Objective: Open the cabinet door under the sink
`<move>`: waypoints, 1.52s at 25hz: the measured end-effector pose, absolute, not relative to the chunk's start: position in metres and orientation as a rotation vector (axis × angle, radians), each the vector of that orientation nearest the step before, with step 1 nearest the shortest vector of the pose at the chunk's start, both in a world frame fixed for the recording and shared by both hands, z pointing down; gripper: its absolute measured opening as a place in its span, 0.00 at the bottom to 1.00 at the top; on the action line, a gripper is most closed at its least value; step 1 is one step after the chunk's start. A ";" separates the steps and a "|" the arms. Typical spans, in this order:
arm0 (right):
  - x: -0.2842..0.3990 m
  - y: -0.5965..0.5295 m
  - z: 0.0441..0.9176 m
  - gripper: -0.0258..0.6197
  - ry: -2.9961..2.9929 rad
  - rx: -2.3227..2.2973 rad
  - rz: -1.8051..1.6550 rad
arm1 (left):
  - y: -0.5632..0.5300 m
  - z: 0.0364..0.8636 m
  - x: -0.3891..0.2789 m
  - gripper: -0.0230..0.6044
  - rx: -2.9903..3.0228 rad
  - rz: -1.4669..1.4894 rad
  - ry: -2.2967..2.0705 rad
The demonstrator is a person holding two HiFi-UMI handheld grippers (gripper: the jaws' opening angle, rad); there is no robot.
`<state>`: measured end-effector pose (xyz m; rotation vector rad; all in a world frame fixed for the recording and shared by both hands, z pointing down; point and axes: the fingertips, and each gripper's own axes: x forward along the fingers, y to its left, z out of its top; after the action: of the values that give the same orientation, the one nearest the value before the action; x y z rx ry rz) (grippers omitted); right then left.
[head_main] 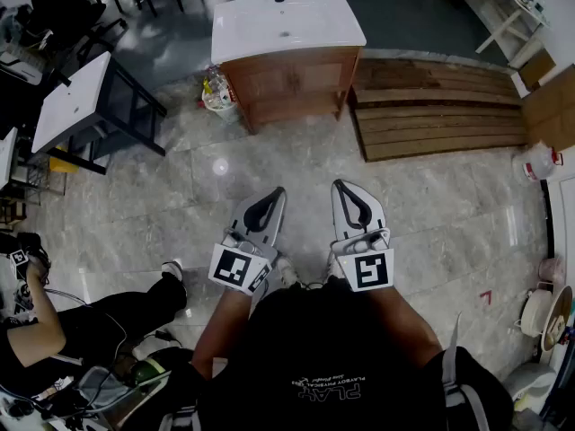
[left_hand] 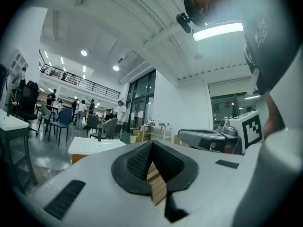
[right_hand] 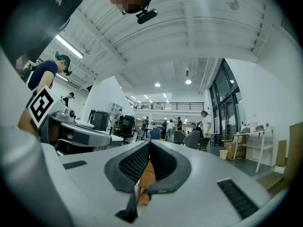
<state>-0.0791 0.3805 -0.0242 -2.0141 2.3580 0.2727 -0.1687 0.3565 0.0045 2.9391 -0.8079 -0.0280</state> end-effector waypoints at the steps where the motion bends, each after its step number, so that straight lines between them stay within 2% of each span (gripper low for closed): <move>1: -0.080 0.380 -0.024 0.08 2.361 -2.011 0.276 | 0.357 0.004 -0.169 0.06 2.940 -0.031 -0.808; 19: -0.111 0.373 -0.019 0.08 2.314 -2.035 0.279 | 0.339 0.012 -0.193 0.06 2.963 -0.026 -0.738; 27: -0.084 0.329 -0.003 0.08 2.359 -2.010 0.236 | 0.297 0.024 -0.167 0.06 2.942 0.010 -0.776; 38: -0.017 0.254 0.012 0.08 2.437 -1.909 0.191 | 0.233 0.041 -0.099 0.06 2.907 0.097 -0.857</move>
<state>-0.0165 0.2540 0.0122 -1.9085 2.4372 0.1906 -0.0986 0.2327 0.0413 2.9067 -0.8571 0.0971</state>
